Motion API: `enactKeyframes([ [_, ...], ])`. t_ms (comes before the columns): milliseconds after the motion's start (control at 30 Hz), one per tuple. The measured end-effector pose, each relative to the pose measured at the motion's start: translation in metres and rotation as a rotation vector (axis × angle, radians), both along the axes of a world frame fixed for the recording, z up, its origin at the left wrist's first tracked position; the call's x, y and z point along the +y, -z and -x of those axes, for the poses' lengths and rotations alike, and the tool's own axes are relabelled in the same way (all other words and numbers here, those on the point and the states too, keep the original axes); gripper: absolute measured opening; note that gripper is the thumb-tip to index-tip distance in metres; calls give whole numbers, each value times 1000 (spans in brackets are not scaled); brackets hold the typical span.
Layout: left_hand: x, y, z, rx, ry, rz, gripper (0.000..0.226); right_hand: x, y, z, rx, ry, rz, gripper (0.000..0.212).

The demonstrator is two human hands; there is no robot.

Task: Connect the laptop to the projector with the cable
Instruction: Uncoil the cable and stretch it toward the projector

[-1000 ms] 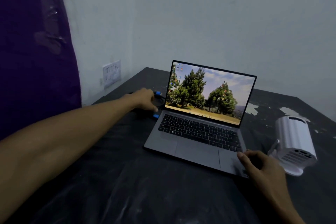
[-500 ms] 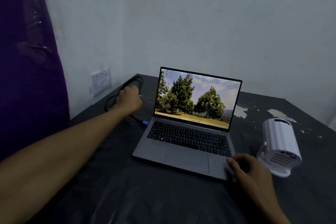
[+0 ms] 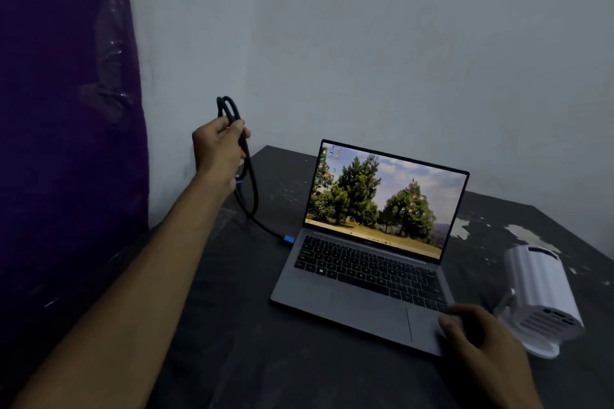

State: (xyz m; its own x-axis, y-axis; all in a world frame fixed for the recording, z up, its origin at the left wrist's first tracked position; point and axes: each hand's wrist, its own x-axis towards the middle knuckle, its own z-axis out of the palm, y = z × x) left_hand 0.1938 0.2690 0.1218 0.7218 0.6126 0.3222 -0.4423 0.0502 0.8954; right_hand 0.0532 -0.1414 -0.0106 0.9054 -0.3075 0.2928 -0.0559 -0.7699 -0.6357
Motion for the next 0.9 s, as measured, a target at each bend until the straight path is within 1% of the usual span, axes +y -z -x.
enactKeyframes([
  [67, 1, -12, 8, -33, 46, 114, 23, 9, -6, 1, -46, -5, 114, 35],
  [133, 3, -24, 15, -65, 113, 258, 21, 28, -15, 4, -175, -83, 186, 44],
  [200, 4, -34, 22, -106, 175, 361, 18, 60, -28, 6, -290, -218, 164, 49],
  [267, 3, -42, 29, -134, 224, 413, 19, 99, -44, -1, -356, -357, 113, 57],
  [400, 7, -52, 43, -176, 327, 543, 18, 177, -66, -33, -320, -625, -13, 77],
  [467, 12, -55, 48, -200, 394, 630, 16, 209, -77, -49, -267, -694, -121, 90],
  [533, 16, -58, 50, -218, 460, 704, 15, 236, -88, -63, -238, -737, -193, 95],
  [567, 16, -58, 50, -222, 493, 735, 15, 248, -93, -69, -241, -763, -213, 92],
  [600, 15, -59, 50, -224, 525, 760, 15, 259, -99, -76, -253, -797, -233, 84],
  [633, 14, -59, 50, -225, 555, 780, 15, 268, -104, -82, -275, -831, -265, 71],
  [700, 12, -59, 50, -222, 596, 795, 15, 281, -115, -95, -316, -861, -326, 34],
  [733, 12, -59, 50, -214, 602, 785, 15, 284, -118, -101, -321, -862, -349, 25],
  [833, 17, -57, 48, -152, 534, 649, 14, 282, -128, -108, -305, -828, -401, 36],
  [900, 22, -54, 46, -89, 417, 511, 13, 273, -135, -110, -368, -753, -407, 30],
])
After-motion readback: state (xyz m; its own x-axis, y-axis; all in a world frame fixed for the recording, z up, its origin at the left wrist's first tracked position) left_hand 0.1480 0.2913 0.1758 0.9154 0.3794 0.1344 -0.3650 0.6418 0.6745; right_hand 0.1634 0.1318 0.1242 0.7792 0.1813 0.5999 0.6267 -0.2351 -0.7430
